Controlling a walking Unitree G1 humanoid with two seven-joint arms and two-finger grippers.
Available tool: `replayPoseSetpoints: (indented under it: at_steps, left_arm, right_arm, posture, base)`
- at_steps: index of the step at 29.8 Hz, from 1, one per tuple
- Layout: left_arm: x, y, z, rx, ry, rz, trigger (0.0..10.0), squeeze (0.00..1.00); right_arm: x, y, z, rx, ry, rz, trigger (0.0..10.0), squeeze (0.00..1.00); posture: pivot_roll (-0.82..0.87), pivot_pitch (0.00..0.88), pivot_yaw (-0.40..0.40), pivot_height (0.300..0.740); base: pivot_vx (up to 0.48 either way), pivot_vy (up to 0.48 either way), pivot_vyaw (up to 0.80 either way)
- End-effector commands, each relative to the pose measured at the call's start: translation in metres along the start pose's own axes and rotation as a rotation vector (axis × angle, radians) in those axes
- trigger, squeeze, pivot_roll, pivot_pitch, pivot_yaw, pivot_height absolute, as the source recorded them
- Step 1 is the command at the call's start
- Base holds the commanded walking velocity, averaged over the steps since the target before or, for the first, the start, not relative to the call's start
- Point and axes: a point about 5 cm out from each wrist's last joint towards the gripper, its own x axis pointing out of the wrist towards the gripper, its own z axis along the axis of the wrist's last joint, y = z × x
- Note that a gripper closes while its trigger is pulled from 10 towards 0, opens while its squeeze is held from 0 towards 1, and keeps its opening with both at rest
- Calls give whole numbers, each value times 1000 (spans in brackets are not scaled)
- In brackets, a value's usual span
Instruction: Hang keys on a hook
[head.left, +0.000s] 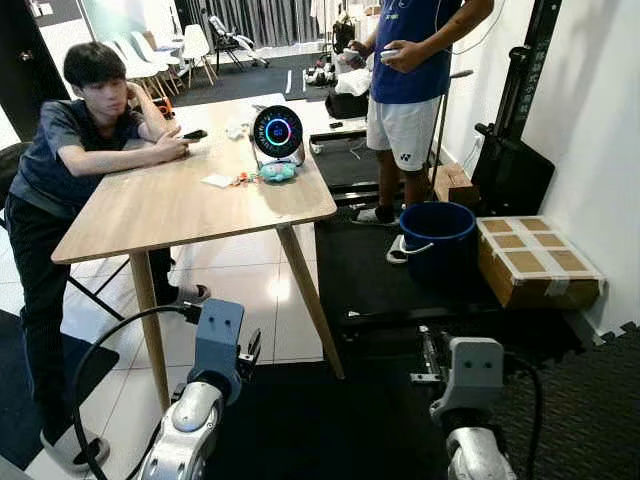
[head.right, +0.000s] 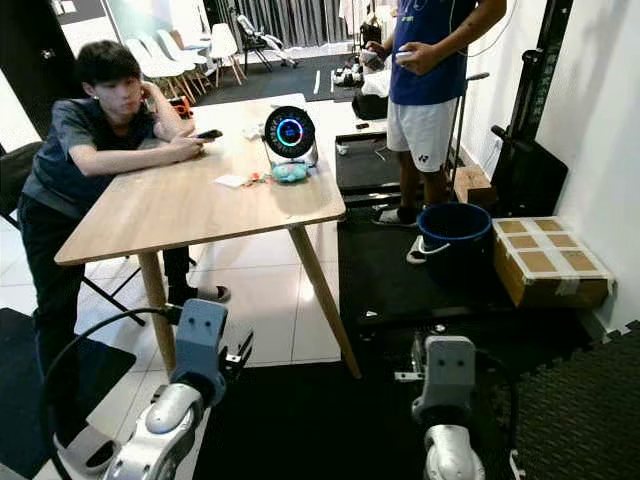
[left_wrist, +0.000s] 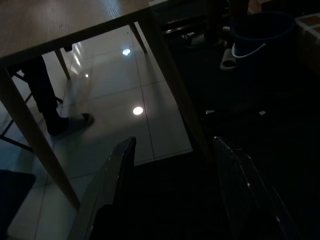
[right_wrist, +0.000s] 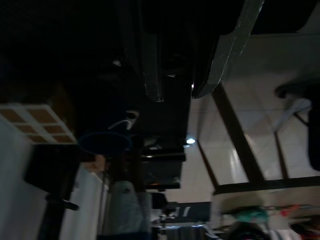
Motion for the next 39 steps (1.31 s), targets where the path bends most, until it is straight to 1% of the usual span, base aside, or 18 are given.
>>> replayPoseSetpoints:
  at_steps: [1, 6, 14, 15, 19, 20, 27, 31, 39]
  left_arm:
    - [-1, 5, -4, 27, 11, 12, 10000, 0]
    - [-2, 6, -4, 30, 11, 14, 10000, 0]
    - [-2, 4, -4, -1, 2, 46, 10000, 0]
    - [-2, 2, -4, -13, -3, 56, 10000, 0]
    - [-1, 1, -3, -28, -9, 72, 10000, 0]
    - [-2, 1, -3, -31, -10, 77, 10000, 0]
    - [-5, -2, -2, -54, -20, 106, 10000, 0]
    - [-7, -3, -2, -65, -24, 120, 10000, 0]
    - [-7, -3, 2, -77, -38, 130, 10000, 0]
  right_arm:
    - [-1, 4, 1, 5, -11, 14, 10000, 0]
    - [-2, 6, 0, 3, -8, 20, 10000, 0]
    - [0, 1, 1, -39, -10, 56, 10000, 0]
    - [2, -1, 3, -53, -14, 72, 10000, 0]
    - [6, -2, 5, -76, -20, 98, 10000, 0]
    - [7, -1, 6, -82, -20, 105, 10000, 0]
    - [7, -1, 6, -101, -13, 146, 10000, 0]
    - [9, -3, 8, -112, -15, 160, 10000, 0]
    - [18, -5, 19, -115, -56, 163, 10000, 0]
  posture:
    - [10, 120, 138, 740]
    - [9, 119, 133, 740]
    - [-5, 117, 89, 740]
    - [-11, 114, 59, 740]
    - [-11, 113, 44, 740]
    - [-10, 115, 30, 740]
    - [-2, 130, -10, 740]
    - [-3, 136, -31, 740]
    - [-7, 139, -27, 740]
  base:
    - [386, 0, 0]
    - [375, 0, 0]
    - [330, 0, 0]
    - [296, 0, 0]
    - [285, 0, 0]
    - [266, 0, 0]
    - [251, 0, 0]
    - [0, 0, 0]
    - [0, 0, 0]
